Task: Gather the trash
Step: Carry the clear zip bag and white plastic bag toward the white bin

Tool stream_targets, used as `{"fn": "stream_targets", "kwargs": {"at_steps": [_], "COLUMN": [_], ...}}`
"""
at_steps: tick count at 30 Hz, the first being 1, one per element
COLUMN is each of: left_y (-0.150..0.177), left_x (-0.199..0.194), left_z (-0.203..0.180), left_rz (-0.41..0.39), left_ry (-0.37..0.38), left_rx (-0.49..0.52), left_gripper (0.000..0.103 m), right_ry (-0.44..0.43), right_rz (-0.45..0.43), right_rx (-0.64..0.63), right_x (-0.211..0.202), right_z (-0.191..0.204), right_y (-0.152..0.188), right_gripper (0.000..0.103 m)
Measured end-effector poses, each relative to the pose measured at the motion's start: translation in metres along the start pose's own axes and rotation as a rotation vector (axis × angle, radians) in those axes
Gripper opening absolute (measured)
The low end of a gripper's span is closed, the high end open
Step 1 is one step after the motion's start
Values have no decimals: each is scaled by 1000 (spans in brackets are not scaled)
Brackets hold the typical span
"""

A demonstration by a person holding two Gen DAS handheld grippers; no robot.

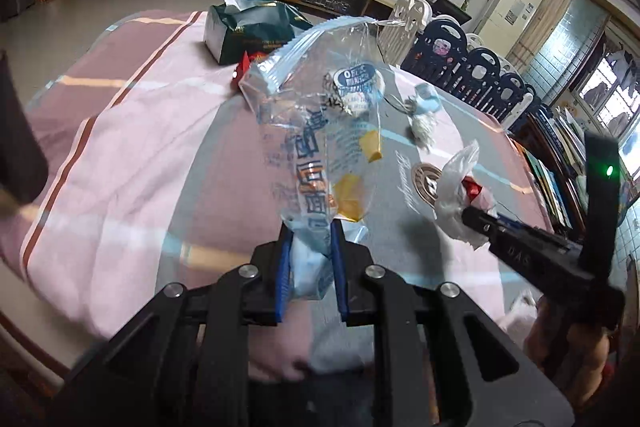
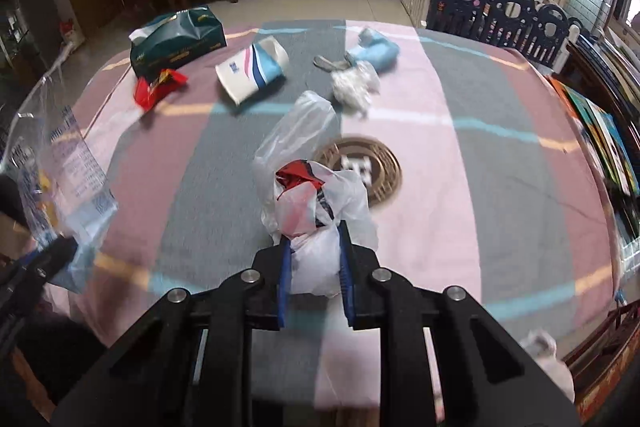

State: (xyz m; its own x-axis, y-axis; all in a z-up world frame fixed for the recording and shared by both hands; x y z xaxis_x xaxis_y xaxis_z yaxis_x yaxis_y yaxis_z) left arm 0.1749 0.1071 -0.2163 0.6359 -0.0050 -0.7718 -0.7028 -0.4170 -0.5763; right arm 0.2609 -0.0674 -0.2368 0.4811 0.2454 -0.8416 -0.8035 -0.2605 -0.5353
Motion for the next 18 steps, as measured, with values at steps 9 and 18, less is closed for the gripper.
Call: {"fn": "stream_targets", "kwargs": {"at_steps": [9, 18], "left_y": [18, 19], "left_x": [-48, -75], "left_z": [-30, -44], "left_rz": [-7, -26], "left_ry": [40, 57], "left_rx": [48, 93], "left_gripper": [19, 19], "right_ry": [16, 46], "right_rz": [-9, -92], "right_rx": [100, 67], "right_x": [-52, -102], "right_z": [-11, 0], "right_y": [40, 35], "right_gripper": [21, 22]}}
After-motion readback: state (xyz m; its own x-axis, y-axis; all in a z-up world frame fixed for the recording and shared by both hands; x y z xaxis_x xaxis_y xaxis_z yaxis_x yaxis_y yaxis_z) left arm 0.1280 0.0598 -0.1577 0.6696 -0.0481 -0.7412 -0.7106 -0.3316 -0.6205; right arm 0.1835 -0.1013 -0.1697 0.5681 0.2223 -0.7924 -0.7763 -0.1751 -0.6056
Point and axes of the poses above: each gripper's, at about its wrist camera, not at the fingertips, and x roughly the way its jaws point, z to its left, y to its underside, the point moved 7 cm from there along x, roughly the way its jaws point, and after that the axes turned 3 degrees about -y, right-handed, at the moved point
